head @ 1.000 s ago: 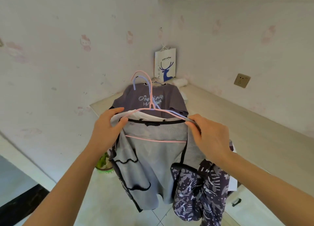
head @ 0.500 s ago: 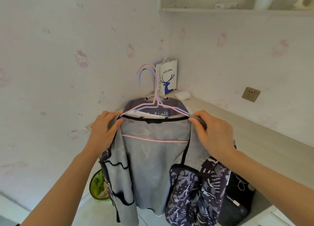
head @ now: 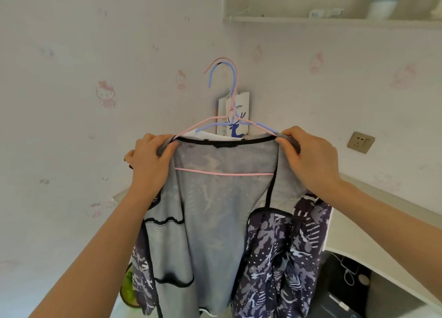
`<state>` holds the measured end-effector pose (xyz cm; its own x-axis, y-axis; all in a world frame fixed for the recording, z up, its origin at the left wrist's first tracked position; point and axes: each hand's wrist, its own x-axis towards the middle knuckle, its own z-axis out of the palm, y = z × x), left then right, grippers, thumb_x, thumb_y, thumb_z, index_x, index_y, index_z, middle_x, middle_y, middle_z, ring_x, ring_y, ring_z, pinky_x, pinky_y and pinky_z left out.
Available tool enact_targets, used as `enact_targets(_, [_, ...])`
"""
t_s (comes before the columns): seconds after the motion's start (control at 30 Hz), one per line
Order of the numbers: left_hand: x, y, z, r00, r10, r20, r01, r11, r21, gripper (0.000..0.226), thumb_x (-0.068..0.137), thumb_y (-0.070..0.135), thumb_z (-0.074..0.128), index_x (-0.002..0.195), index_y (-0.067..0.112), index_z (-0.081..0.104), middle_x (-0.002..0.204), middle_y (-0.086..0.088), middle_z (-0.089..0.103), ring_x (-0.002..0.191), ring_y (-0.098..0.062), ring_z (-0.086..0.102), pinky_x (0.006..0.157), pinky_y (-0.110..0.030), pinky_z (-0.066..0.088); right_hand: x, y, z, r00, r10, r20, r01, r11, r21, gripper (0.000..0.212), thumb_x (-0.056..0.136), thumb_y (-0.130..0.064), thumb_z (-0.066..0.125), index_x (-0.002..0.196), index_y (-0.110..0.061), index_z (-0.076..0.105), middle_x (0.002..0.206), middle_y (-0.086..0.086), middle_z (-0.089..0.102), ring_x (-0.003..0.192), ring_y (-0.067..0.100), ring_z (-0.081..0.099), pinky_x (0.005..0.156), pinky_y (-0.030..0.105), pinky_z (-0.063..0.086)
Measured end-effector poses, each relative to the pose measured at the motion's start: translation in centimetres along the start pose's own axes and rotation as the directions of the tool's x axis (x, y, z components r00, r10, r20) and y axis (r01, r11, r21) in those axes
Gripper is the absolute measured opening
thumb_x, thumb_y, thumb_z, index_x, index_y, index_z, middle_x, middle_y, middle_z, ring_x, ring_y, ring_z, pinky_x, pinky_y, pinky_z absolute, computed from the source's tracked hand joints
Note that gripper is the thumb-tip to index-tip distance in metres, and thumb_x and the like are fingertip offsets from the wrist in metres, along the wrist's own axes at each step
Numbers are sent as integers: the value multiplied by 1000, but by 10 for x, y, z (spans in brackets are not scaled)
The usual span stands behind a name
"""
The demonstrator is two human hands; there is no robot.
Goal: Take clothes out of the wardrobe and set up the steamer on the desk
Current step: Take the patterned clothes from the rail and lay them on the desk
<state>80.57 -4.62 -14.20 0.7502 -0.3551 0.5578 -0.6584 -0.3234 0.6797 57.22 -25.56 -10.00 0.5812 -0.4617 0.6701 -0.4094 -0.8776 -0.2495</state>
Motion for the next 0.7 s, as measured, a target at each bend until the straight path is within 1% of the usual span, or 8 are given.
enact_targets(0.17, [37,-6,30,1000,-5,-25,7,997,73,19,95,39,53,105,34,68,99,6,55,102,-16,49,97,-43,26,40,24,33,1000,13,18,-13,1000,-5,23,96,-45,44,97,-28,59,59,-15,45,57,15,47,53,28,33])
enact_targets(0.3, [73,-17,66,999,-10,-40,15,994,112,18,95,40,53,104,35,68,98,6,56,101,-16,49,89,-37,22,81,52,72,999,3,50,-4,1000,15,22,96,-46,41,96,-29,56,57,-17,42,57,15,48,53,29,35])
enact_targets(0.4, [104,-26,97,999,-27,-38,32,989,144,18,95,41,53,102,35,68,93,6,54,99,-16,50,88,-38,22,115,77,106,996,-19,91,18,1000,14,21,97,-43,42,95,-27,55,67,-14,50,60,14,48,54,29,36])
enact_targets(0.5, [138,-37,132,999,-43,-23,47,981,188,19,94,42,53,102,36,69,90,8,52,97,-18,51,89,-41,24,148,106,144,990,-30,141,23,998,50,24,97,-42,41,94,-24,56,84,-7,58,68,17,53,58,34,45])
enact_targets(0.6, [174,-48,165,998,-69,0,67,973,223,19,94,43,53,102,37,69,90,8,53,98,-18,51,88,-40,23,180,130,182,982,-11,188,-4,997,81,26,97,-43,39,93,-23,55,87,-5,57,72,18,54,62,39,49])
enact_targets(0.7, [213,-62,200,995,-101,25,91,962,259,20,94,43,52,102,36,69,93,7,54,100,-18,51,87,-38,22,215,153,224,976,19,216,-45,992,116,25,97,-42,41,94,-22,56,88,-5,56,73,17,53,61,37,47])
